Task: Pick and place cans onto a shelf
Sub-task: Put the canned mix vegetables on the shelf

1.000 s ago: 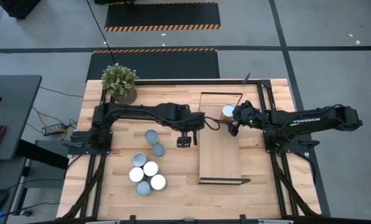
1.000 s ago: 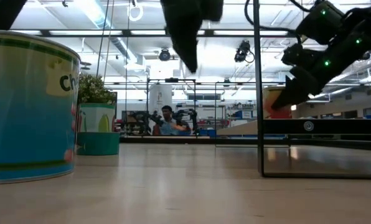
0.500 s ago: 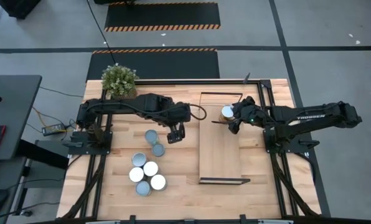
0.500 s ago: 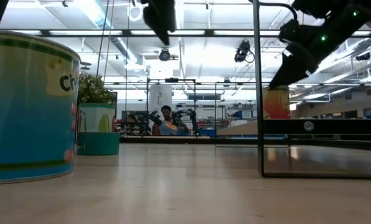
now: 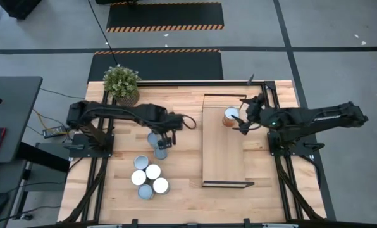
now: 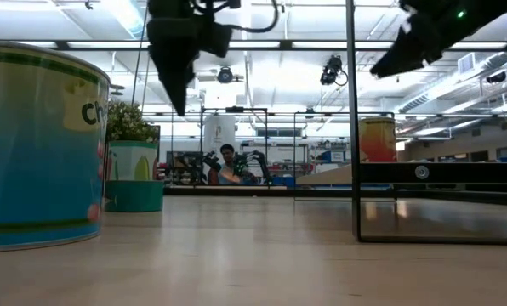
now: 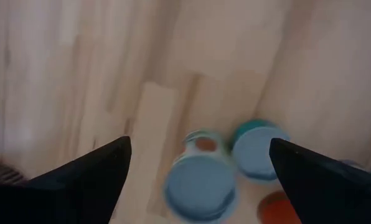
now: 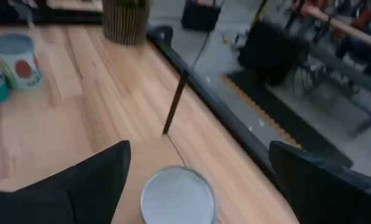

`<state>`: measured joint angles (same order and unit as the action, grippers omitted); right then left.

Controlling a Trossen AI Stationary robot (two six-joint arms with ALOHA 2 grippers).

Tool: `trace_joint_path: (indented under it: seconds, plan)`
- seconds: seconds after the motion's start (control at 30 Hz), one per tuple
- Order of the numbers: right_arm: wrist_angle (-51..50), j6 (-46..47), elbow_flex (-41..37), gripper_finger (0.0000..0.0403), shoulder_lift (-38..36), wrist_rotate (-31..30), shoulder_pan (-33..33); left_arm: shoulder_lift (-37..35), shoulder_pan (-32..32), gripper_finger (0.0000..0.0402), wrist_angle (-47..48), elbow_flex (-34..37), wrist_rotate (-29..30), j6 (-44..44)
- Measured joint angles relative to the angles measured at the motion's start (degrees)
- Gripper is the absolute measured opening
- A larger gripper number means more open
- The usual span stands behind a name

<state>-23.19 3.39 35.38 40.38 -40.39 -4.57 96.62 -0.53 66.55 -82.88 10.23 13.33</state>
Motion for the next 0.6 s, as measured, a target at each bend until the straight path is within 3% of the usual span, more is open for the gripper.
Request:
trace_joint_path:
  seconds: [0.27, 0.6]
  plan:
    - [2.0, -2.1, -0.1, 0.0388, -4.9, -0.2, -2.8, -10.1, -2.2, 0.0387, 0.1, 4.9, -0.5, 2.8]
    - [13.0, -1.9, -7.2, 0.0388, -4.2, -0.1, -7.9, -24.2, -2.2, 0.0387, 0.1, 23.2, -3.2, 10.9]
